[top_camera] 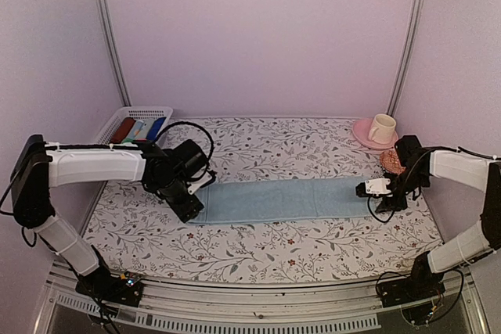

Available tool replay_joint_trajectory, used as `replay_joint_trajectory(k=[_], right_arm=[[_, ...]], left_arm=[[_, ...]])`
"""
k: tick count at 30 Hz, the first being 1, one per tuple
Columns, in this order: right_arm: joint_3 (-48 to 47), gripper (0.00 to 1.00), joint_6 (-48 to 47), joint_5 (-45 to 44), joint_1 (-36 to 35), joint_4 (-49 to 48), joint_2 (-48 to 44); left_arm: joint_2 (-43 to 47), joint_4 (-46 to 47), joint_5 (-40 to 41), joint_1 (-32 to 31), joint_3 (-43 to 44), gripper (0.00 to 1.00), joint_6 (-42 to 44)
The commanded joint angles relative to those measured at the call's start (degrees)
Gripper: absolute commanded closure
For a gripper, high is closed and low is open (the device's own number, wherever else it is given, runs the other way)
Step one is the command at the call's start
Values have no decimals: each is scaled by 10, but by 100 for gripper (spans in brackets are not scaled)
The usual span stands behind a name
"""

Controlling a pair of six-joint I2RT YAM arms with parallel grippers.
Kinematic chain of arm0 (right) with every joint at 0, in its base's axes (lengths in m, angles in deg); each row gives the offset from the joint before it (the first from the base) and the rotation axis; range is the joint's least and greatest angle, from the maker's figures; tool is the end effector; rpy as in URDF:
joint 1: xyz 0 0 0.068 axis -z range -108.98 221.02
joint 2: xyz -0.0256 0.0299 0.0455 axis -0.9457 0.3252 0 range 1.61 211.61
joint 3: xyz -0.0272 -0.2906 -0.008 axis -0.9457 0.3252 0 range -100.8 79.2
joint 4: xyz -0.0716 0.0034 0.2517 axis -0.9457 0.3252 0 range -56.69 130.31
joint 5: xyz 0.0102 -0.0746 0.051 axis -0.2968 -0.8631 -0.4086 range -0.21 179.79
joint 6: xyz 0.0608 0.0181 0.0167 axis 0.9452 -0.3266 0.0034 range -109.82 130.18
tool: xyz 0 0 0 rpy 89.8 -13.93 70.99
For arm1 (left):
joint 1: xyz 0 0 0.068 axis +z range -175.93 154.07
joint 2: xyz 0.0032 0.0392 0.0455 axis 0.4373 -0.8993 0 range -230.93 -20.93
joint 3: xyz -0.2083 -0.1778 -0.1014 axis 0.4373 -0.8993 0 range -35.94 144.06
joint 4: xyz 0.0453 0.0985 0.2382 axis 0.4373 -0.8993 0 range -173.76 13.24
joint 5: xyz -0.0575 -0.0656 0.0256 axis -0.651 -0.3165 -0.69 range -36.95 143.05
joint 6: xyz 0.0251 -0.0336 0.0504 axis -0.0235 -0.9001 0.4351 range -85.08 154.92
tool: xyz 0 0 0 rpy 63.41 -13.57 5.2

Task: Roll the towels
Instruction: Fold the towel at the center of the board, then pick up the towel from the center of the board.

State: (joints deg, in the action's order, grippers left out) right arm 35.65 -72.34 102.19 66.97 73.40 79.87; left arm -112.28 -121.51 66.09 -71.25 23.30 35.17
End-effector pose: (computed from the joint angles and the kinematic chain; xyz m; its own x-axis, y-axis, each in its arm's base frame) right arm 0.2293 0.0274 0.1809 -0.0011 -0.9709 -0.2395 -0.9707 0.0585 -0.2329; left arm 0.2155 -0.2013 0.1967 -0.6819 0.6955 -0.2263 0.6596 0.7185 0.2207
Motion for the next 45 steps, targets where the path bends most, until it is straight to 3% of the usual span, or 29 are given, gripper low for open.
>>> replay_joint_trajectory(k=[1, 3, 6, 11, 13, 15, 19, 33, 45], right_arm=[[-74, 49, 69, 43, 2, 22, 9], [-111, 47, 114, 50, 2, 21, 35], [-173, 48, 208, 52, 2, 26, 83], [-246, 69, 321, 40, 2, 38, 159], [-247, 71, 357, 15, 2, 23, 180], [-240, 71, 380, -6, 1, 7, 196], [-234, 63, 422, -9, 3, -13, 219], [-226, 63, 485, -11, 17, -22, 251], [-235, 93, 481, 33, 18, -8, 260]], left_arm=[[54, -16, 27, -9, 27, 21, -3], [69, 1, 56, -8, 33, 20, -3], [75, 40, 86, 0, 32, 32, 3], [47, 112, 63, 39, 11, 79, 5], [32, 133, 66, 42, -1, 91, -5], [21, 152, 67, 41, -13, 97, -16], [23, 203, 73, 40, -46, 99, -39], [-6, 328, 121, 9, -114, 100, -47], [-45, 322, 182, -26, -98, 100, -48]])
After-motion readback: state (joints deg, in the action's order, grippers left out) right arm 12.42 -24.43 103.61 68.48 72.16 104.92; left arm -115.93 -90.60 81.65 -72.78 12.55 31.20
